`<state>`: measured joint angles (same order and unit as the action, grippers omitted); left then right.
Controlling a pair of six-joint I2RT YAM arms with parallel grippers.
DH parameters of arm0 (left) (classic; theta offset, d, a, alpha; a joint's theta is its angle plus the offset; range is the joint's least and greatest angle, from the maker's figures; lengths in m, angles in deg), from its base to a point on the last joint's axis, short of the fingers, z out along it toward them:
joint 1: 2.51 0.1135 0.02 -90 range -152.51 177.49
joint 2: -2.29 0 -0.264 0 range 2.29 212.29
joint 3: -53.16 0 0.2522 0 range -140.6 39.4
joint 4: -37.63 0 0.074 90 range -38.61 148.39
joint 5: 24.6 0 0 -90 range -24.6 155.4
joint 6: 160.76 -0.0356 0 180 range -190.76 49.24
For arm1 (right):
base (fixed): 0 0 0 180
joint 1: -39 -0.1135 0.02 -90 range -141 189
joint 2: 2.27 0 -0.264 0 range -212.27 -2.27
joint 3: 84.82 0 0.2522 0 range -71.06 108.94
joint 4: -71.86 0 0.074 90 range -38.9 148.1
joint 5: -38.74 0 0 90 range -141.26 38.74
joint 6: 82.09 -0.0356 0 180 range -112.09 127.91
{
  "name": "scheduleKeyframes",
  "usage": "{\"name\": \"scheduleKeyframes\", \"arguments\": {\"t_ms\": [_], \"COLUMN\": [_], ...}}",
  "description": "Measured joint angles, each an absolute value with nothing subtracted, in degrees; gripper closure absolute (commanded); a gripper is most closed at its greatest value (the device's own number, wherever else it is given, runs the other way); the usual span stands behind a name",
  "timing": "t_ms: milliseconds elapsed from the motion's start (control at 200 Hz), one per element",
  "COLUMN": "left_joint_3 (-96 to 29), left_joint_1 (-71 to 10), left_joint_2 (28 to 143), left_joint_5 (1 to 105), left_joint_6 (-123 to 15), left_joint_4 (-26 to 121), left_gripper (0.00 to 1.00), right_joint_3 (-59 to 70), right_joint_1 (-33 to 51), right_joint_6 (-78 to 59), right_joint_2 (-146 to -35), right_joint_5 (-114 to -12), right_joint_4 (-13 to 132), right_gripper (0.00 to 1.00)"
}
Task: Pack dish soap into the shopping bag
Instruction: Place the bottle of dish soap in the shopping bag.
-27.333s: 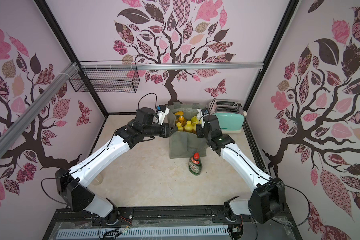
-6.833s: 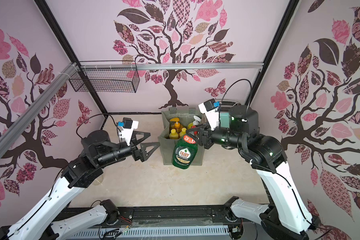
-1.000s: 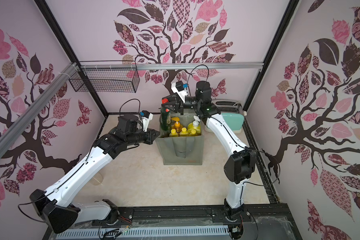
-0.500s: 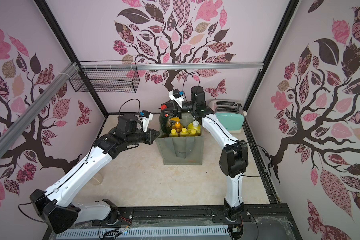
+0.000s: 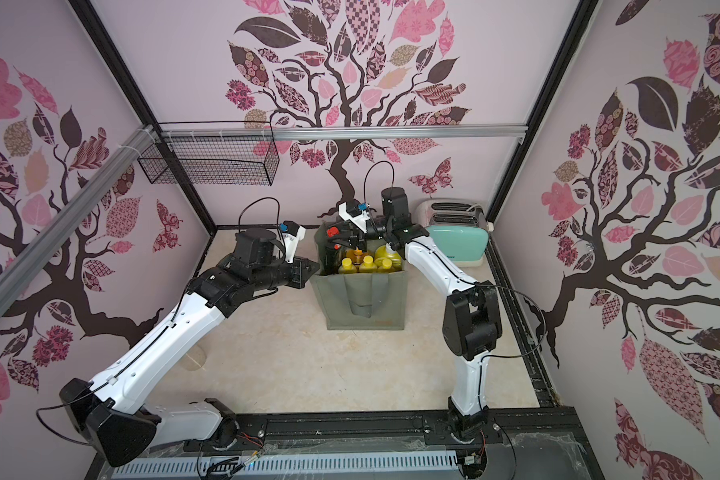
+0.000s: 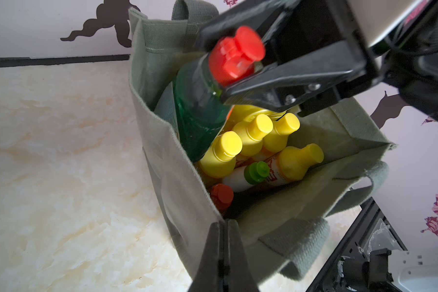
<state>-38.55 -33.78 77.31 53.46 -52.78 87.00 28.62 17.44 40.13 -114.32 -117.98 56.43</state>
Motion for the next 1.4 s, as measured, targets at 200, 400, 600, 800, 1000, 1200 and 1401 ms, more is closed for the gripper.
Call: {"name": "scheduleKeyframes", "arguments": {"t_ms": [200,400,600,800,1000,1200,1401], "left_joint_3": [-38.8,-38.8,-38.8,-38.7,-38.7,-40.8,-48.0], "left_joint_1": [-33.8,-33.8,-33.8,-33.9,-33.9,-33.5,-33.3], "left_joint_2": [77.5,77.5,77.5,77.5,77.4,75.9,76.3], "left_joint_5": [53.3,53.2,53.2,53.3,53.9,58.0,59.9], "left_joint_6": [-52.8,-52.8,-52.8,-52.8,-52.9,-54.7,-55.1], "left_joint_4": [87.0,87.0,87.0,86.4,86.4,86.4,86.1], "left_gripper": [1.0,1.0,1.0,1.0,0.89,0.39,0.12], "right_joint_3": [28.9,28.9,28.8,30.2,30.3,31.3,23.0], "right_joint_1": [17.4,17.1,16.6,16.6,16.5,20.1,36.1], "right_joint_6": [40.6,41.1,39.7,30.2,16.5,2.5,-10.9], "right_joint_2": [-114.9,-114.9,-114.7,-114.1,-106.5,-93.4,-81.4], "right_joint_5": [-115.4,-113.4,-109.0,-104.0,-97.4,-92.9,-94.6], "right_joint_4": [53.1,52.4,53.3,54.0,56.2,53.2,48.5], "right_gripper": [1.0,0.34,0.0,0.0,0.0,0.04,0.0]}}
